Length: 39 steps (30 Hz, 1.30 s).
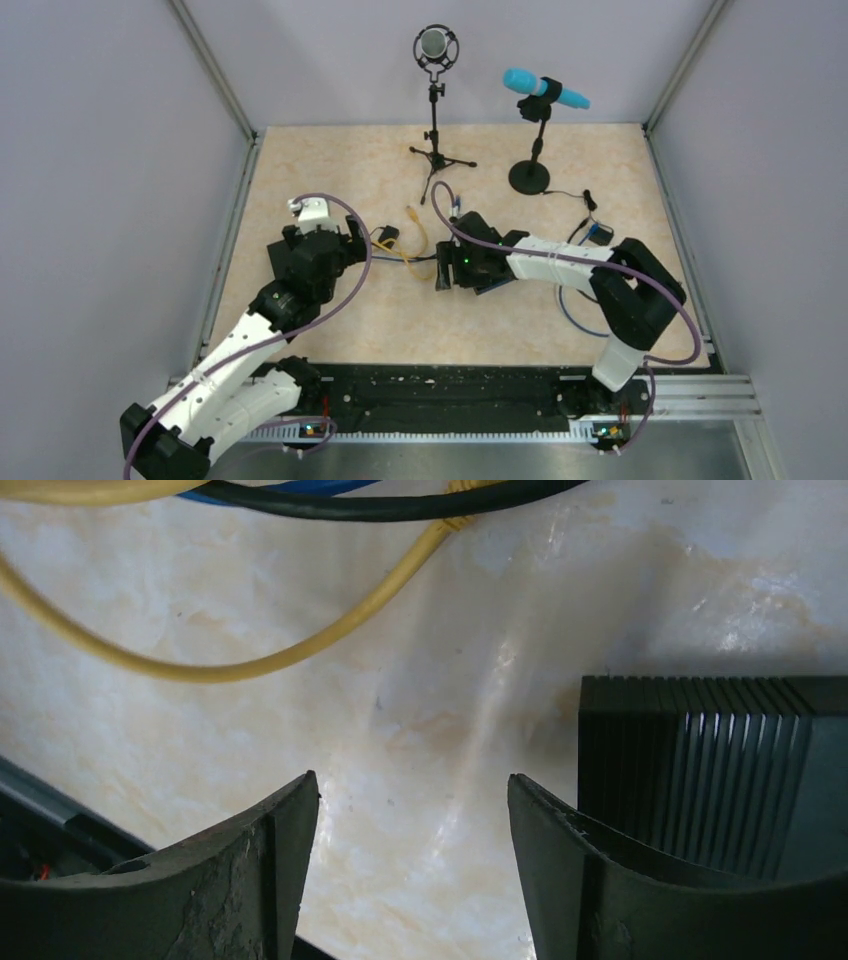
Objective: Pull the plug from the switch port
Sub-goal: Move the switch port to the center of the board.
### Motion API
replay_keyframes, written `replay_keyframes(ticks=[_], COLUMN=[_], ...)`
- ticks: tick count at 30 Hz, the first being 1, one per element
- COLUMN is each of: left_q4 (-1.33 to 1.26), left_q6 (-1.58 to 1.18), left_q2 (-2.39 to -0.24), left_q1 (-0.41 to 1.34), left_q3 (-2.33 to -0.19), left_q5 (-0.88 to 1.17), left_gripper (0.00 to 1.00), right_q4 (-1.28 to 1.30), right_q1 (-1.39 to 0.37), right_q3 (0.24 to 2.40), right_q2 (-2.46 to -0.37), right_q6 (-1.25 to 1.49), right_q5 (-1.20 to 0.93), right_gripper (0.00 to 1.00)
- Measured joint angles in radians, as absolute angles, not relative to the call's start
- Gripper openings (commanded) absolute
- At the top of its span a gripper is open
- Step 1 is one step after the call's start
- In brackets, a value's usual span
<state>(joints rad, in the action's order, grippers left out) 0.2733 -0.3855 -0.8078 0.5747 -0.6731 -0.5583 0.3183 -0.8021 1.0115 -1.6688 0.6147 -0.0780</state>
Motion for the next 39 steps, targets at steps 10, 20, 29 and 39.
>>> replay_keyframes(ticks=[10,20,29,39], left_q4=[0.383,0.412,0.445,0.505], left_q6=[-0.433,-0.435,-0.443,-0.503], left_q2=[-0.801,-0.842,-0.881,-1.052], left_q1=[0.548,0.493,0.326,0.031], left_q3=[-0.671,-0.670,-0.670,-0.678], left_q5=[-0.623,-0.624,-0.548,-0.453], left_gripper=[0.99,0.99,0.99,0.99], right_q4=[0.318,0.339,0.366,0.322], right_q1=[-0.737,-0.525,-0.440,-0.474], right_q3=[1.049,1.048,1.046,0.966], right_q2=[-1.742,-1.742,-1.732,-1.573], right_q6=[0.592,0.400,0.335,0.426], right_q5=[-0.005,0.036,0.050,-0.132], right_gripper=[0.70,0.72,0.73,0.73])
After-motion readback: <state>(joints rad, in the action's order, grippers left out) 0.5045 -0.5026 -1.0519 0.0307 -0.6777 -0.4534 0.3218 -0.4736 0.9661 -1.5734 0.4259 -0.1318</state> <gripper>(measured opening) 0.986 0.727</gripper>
